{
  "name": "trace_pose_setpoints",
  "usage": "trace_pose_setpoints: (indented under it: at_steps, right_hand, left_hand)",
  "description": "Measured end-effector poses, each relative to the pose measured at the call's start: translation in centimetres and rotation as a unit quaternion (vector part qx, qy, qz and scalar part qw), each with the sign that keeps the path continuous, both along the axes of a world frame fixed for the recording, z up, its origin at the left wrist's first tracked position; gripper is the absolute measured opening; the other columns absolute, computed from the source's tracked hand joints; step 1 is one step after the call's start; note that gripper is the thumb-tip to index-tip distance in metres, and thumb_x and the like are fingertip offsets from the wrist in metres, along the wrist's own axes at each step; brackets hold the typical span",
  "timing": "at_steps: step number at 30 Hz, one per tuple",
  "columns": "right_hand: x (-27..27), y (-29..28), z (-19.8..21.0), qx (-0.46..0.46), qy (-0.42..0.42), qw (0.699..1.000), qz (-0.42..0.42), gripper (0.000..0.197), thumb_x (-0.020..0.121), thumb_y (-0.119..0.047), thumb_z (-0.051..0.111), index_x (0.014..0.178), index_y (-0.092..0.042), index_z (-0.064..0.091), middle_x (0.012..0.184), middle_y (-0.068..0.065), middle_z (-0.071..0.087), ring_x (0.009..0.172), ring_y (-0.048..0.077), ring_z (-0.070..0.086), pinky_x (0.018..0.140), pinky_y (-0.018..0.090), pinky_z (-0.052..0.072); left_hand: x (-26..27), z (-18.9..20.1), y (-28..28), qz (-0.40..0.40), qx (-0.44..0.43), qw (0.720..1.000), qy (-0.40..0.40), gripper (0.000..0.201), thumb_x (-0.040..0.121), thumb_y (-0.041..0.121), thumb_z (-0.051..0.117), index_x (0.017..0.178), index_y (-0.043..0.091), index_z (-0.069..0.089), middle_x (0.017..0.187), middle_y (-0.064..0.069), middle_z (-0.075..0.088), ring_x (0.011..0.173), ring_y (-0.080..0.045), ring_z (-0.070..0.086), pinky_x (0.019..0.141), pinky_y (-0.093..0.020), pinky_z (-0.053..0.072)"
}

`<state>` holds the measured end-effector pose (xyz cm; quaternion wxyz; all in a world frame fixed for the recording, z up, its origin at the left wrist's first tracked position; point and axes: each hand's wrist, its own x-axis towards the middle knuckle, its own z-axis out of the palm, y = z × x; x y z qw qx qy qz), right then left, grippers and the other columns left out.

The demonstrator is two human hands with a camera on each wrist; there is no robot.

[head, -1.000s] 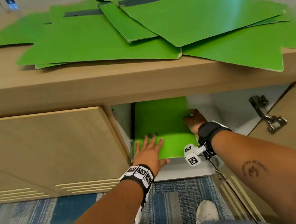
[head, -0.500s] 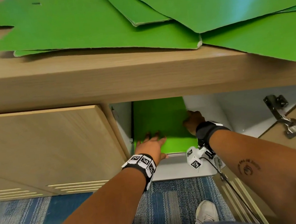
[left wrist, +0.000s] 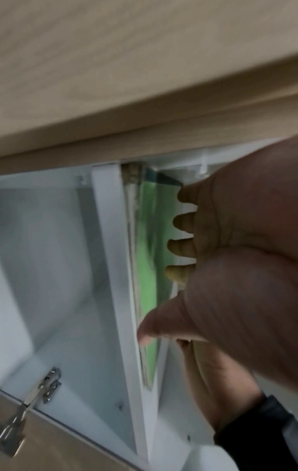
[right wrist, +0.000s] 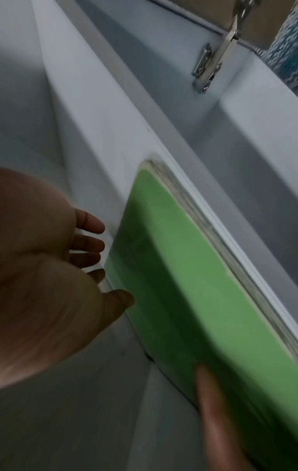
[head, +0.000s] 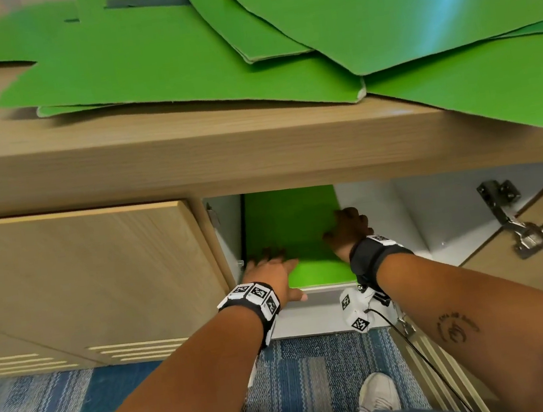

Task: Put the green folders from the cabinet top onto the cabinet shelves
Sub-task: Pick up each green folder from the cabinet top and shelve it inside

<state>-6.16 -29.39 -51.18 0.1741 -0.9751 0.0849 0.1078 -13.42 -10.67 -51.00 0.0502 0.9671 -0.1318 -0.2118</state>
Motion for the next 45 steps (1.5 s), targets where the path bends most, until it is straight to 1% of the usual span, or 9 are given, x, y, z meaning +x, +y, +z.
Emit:
trace_pose_setpoints:
  at_steps: [9,14,18,22,27,32,36,40,45]
  right_hand:
    - [-6.7,3.5,11.2,0.064,-0.086,0.982,0.158,0.056,0.087,-0.024,0.059,0.139,-0.011,0.044,0.144,0.013,0.042,0.131,0.032,0.042,0.107,0.037,0.038]
    - [-11.8,5.7,19.2,0.058,-0.082,0.977,0.188,0.032,0.087,-0.021,0.052,0.113,-0.005,0.060,0.117,0.019,0.064,0.109,0.034,0.060,0.090,0.036,0.050]
    - [-15.5,6.6,24.3,0.061,-0.107,0.968,0.219,0.036,0.087,-0.014,0.049,0.122,-0.006,0.056,0.128,0.019,0.058,0.117,0.032,0.056,0.097,0.033,0.044]
    - [-17.4,7.0,29.5,0.068,-0.154,0.958,0.231,0.031,0.092,-0.016,0.043,0.117,-0.011,0.060,0.120,0.017,0.064,0.110,0.032,0.061,0.091,0.035,0.047]
    - [-16.6,7.0,36.4,0.099,-0.256,0.937,0.216,0.021,0.089,-0.019,0.046,0.101,-0.013,0.062,0.105,0.013,0.066,0.099,0.032,0.061,0.080,0.035,0.048]
    - [-12.5,6.0,38.6,-0.023,-0.222,0.962,0.159,0.054,0.083,-0.034,0.059,0.131,-0.011,0.048,0.132,0.013,0.049,0.121,0.033,0.048,0.100,0.041,0.044]
    - [-9.6,4.6,38.0,-0.097,-0.155,0.976,0.116,0.060,0.082,-0.043,0.061,0.130,-0.010,0.047,0.131,0.013,0.053,0.118,0.033,0.053,0.094,0.037,0.046]
    - [-8.7,3.9,37.4,-0.088,-0.130,0.978,0.135,0.039,0.082,-0.036,0.061,0.113,-0.011,0.058,0.113,0.010,0.065,0.100,0.029,0.064,0.077,0.032,0.050]
    - [-9.9,4.4,38.2,-0.181,-0.138,0.957,0.180,0.031,0.089,-0.012,0.054,0.119,-0.006,0.057,0.121,0.014,0.060,0.110,0.033,0.060,0.085,0.037,0.051]
  left_hand:
    - [-3.9,11.8,0.5,0.031,-0.046,0.992,-0.115,0.071,0.084,0.060,0.056,0.145,0.031,0.034,0.143,-0.009,0.048,0.128,-0.030,0.047,0.106,-0.041,0.040]
    - [-7.9,19.5,0.3,0.016,-0.067,0.980,-0.188,0.066,0.083,0.046,0.061,0.140,0.020,0.041,0.140,-0.007,0.048,0.127,-0.028,0.047,0.105,-0.040,0.039]
    - [-10.9,25.2,1.1,0.001,-0.066,0.968,-0.242,0.052,0.076,0.043,0.065,0.123,0.022,0.054,0.124,-0.003,0.059,0.109,-0.025,0.060,0.091,-0.037,0.050]
    - [-12.4,30.0,1.7,-0.016,-0.075,0.946,-0.315,0.033,0.077,0.037,0.057,0.109,0.028,0.058,0.104,0.002,0.064,0.094,-0.021,0.062,0.076,-0.031,0.049]
    - [-11.3,35.7,1.5,0.031,-0.149,0.914,-0.375,0.034,0.079,0.028,0.055,0.113,0.025,0.056,0.108,0.002,0.054,0.104,-0.019,0.053,0.085,-0.037,0.049]
    - [-7.5,36.5,0.6,0.091,-0.118,0.951,-0.270,0.078,0.084,0.044,0.058,0.149,0.014,0.025,0.157,-0.008,0.023,0.143,-0.026,0.027,0.114,-0.044,0.029]
    - [-5.9,34.5,0.2,0.048,-0.037,0.978,-0.200,0.070,0.095,0.046,0.044,0.153,0.020,0.015,0.162,-0.002,0.007,0.149,-0.024,0.005,0.119,-0.051,0.009]
    - [-5.5,33.3,0.7,0.055,-0.062,0.977,-0.196,0.065,0.096,0.055,0.034,0.150,0.022,0.024,0.160,-0.001,0.020,0.147,-0.021,0.018,0.119,-0.049,0.012]
    - [-4.2,34.5,1.3,0.157,-0.264,0.937,-0.166,0.068,0.096,0.057,0.035,0.149,0.015,0.028,0.152,-0.008,0.038,0.137,-0.024,0.039,0.113,-0.039,0.030]
